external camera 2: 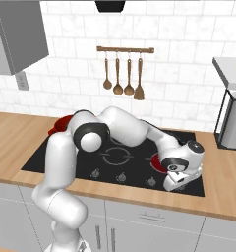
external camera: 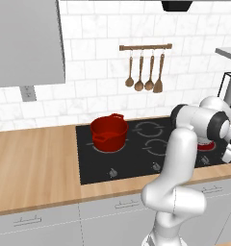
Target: Pick the kettle from the counter and place it on a stove burner. Then turn the burner on.
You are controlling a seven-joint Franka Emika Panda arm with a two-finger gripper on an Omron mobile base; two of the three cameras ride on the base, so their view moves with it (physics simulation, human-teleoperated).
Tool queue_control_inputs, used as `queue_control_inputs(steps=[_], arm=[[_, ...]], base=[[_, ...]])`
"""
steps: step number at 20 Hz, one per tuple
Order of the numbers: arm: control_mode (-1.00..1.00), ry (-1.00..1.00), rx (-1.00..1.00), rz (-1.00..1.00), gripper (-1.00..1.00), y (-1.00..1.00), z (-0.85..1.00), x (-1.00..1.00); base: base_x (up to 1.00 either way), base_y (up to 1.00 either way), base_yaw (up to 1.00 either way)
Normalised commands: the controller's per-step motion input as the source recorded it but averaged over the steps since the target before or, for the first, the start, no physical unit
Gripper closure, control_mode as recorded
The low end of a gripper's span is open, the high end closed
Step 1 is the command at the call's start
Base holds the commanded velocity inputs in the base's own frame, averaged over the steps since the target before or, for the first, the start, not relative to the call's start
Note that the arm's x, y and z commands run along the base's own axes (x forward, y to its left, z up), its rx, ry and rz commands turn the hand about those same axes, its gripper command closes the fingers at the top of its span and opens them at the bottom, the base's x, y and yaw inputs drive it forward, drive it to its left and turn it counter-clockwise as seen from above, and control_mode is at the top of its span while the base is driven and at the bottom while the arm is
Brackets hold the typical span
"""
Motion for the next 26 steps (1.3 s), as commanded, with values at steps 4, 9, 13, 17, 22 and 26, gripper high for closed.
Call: queue_control_inputs(steps=[4, 9, 13, 17, 22, 26], arm=[[-1.0, 0.0, 0.0, 0.0, 1.0, -0.04, 0.0, 0.0], [-1.0, 0.0, 0.0, 0.0, 1.0, 0.0, 0.0, 0.0], [-1.0, 0.0, 0.0, 0.0, -1.0, 0.0, 0.0, 0.0], [-1.0, 0.0, 0.0, 0.0, -1.0, 0.0, 0.0, 0.0], [-1.0, -0.01, 0.0, 0.0, -1.0, 0.0, 0.01, -0.03], [-1.0, -0.06, 0.0, 0.0, -1.0, 0.0, 0.38, -0.21]], base=[[0.0, 0.0, 0.0], [0.0, 0.0, 0.0], [0.0, 0.0, 0.0], [0.0, 0.0, 0.0], [0.0, 0.0, 0.0], [0.0, 0.0, 0.0]])
